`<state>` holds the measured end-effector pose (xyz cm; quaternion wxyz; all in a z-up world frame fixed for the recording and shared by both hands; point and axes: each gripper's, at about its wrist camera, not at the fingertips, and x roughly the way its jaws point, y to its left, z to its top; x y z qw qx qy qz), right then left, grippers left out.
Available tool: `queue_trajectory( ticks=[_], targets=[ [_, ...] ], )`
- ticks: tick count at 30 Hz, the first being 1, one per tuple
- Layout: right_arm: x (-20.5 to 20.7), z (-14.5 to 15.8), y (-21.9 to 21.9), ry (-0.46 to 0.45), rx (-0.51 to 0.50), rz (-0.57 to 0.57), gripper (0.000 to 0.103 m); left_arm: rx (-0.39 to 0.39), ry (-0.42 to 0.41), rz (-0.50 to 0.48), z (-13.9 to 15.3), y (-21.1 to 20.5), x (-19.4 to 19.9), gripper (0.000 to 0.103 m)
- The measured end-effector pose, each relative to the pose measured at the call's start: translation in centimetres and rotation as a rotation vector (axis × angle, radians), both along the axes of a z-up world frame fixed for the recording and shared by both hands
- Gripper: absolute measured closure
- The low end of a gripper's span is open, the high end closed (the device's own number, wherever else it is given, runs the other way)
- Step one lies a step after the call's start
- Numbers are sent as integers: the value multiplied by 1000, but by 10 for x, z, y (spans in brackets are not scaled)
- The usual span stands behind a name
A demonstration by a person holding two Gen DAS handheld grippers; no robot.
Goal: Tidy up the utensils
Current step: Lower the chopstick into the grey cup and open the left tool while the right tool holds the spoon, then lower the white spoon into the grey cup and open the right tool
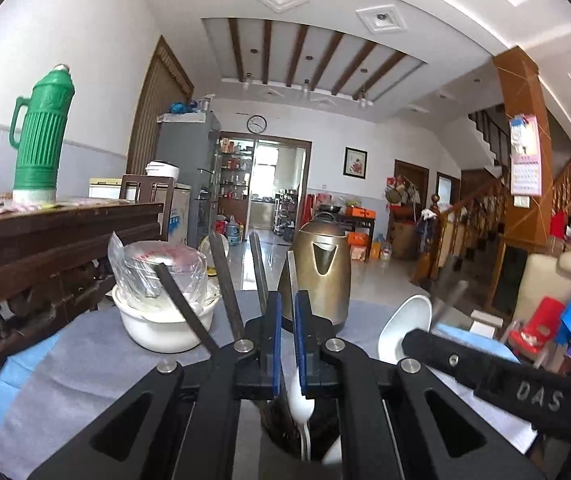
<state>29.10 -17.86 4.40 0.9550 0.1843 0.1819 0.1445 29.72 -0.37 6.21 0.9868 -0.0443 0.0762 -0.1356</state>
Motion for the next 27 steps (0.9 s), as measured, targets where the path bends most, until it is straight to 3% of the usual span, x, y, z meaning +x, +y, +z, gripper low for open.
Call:
queue_trajectory(
  ticks=[1,2,4,14,21,27],
  targets=[
    [-5,2,-1,-4,0,0,98,27,7,11,4,0,-6,81],
    [-12,6,-2,-9,3,-3,98,57,19,21,7,-2,-11,56],
    [-27,11,-5,-11,23,-7,98,112,39,44,12,-2,-26,31],
    [-115,33,-1,-3,-7,-39,97,300,132,109,35,-1,-102,18],
    [-154,38,4,-17,4,-83,97,322,158,123,40,5,-141,18],
    [-147,44,9,-14,-18,-111,97,306,176,131,40,16,-135,18]
  ],
)
